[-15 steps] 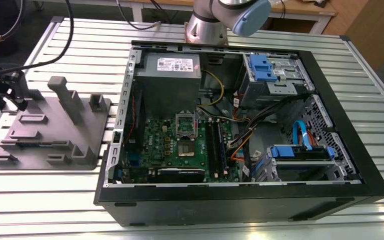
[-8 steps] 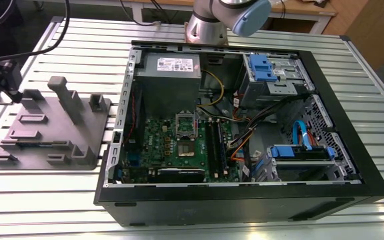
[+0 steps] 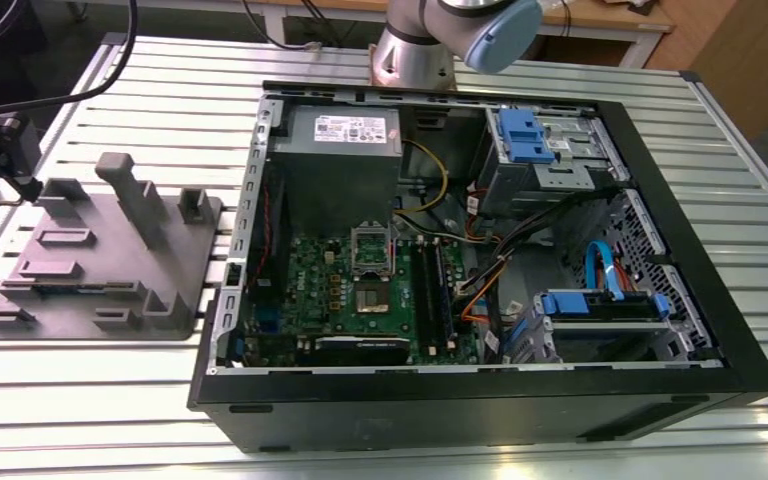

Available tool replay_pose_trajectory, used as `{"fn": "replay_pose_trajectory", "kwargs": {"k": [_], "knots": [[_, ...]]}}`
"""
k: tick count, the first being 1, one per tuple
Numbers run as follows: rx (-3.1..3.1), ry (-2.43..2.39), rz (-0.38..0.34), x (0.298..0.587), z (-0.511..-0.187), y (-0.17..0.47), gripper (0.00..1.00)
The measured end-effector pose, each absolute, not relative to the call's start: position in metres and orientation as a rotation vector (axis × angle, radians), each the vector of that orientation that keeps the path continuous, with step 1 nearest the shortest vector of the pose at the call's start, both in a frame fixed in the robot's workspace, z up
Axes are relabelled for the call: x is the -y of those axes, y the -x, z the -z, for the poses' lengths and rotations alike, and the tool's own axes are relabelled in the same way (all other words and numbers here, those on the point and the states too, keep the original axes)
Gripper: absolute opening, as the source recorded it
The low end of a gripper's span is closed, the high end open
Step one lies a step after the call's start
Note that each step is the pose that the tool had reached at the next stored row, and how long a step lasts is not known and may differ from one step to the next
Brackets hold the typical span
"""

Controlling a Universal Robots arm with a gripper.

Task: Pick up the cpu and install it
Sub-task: 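Pick up the cpu and move it towards the insertion slot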

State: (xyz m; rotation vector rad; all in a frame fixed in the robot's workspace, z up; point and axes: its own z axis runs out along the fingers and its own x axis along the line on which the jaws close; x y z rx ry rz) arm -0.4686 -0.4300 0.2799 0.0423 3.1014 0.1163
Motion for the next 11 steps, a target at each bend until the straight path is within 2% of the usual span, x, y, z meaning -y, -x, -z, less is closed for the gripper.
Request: {"fn": "replay_pose_trajectory", "kwargs": {"k": [11], "knots": [[-3.102, -0.042, -0.116, 0.43, -0.2815, 0.4686, 0.47]]}}
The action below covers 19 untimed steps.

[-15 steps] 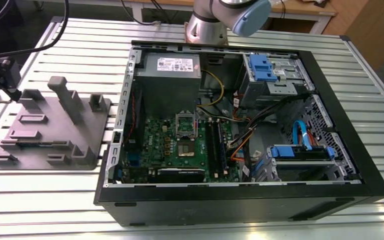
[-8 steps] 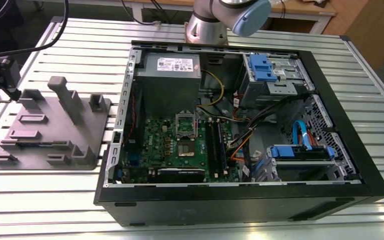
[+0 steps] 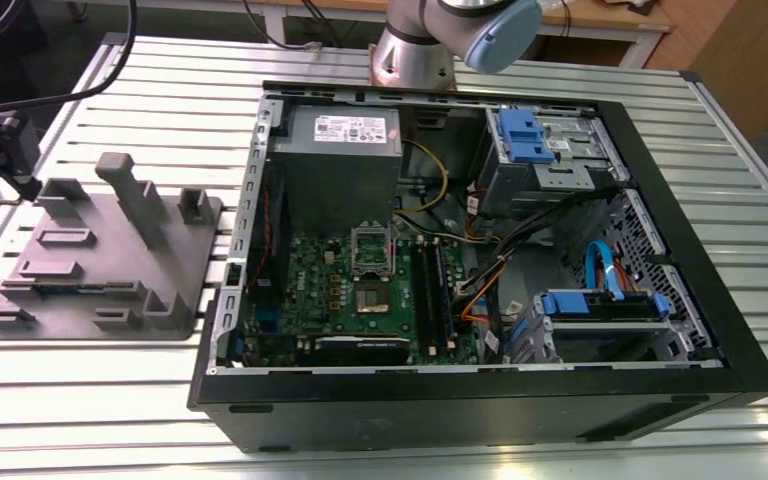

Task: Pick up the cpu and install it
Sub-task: 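Pick up the cpu and move it towards the insertion slot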

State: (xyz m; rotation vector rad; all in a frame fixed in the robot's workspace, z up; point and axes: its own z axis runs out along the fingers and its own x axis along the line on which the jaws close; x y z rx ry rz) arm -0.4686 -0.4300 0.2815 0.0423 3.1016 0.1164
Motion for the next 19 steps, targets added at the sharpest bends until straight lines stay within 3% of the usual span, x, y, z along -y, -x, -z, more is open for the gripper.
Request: {"fn": "replay_pose_trajectory", "kwargs": {"k": [19], "knots": [[-3.101, -0.043, -0.128, 0.43, -0.305, 0.469, 0.47]]}}
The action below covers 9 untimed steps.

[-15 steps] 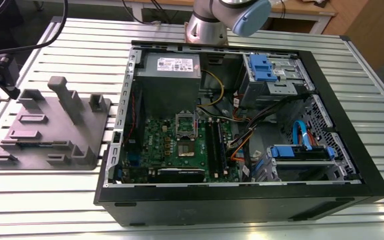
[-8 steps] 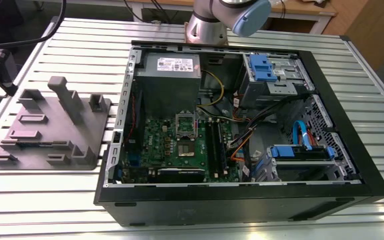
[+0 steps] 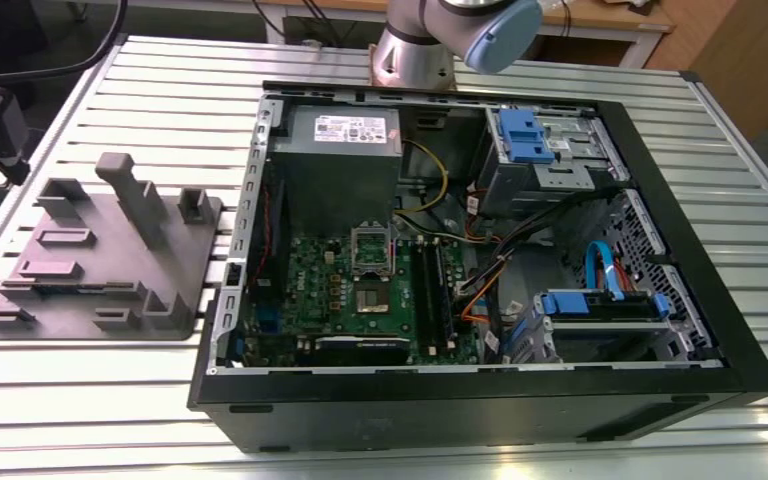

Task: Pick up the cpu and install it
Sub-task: 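Pick up the cpu and move it towards the insertion slot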

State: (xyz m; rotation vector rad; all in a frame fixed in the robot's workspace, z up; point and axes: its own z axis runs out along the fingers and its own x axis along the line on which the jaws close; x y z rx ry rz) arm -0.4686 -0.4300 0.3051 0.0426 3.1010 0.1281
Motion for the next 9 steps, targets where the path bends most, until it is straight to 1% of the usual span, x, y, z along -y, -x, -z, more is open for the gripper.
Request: {"fn": "replay_pose_trajectory", "kwargs": {"k": [9], "knots": [[-3.101, -0.043, -0.129, 0.43, -0.3081, 0.4686, 0.47]]}}
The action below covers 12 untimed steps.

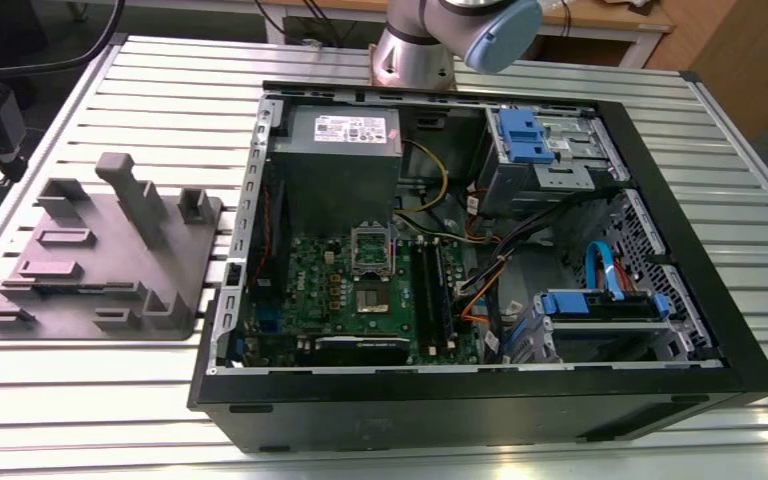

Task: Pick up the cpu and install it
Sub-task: 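Pick up the cpu and move it towards the insertion slot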

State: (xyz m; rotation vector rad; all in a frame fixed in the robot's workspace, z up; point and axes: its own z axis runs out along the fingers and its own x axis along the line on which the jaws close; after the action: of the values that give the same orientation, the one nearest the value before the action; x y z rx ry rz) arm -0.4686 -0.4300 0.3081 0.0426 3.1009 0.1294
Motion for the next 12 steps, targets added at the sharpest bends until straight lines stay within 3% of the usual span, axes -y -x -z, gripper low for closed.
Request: {"fn": "replay_pose_trajectory", "kwargs": {"k": [12], "knots": [[-3.101, -0.043, -0.136, 0.43, -0.3153, 0.4686, 0.47]]}}
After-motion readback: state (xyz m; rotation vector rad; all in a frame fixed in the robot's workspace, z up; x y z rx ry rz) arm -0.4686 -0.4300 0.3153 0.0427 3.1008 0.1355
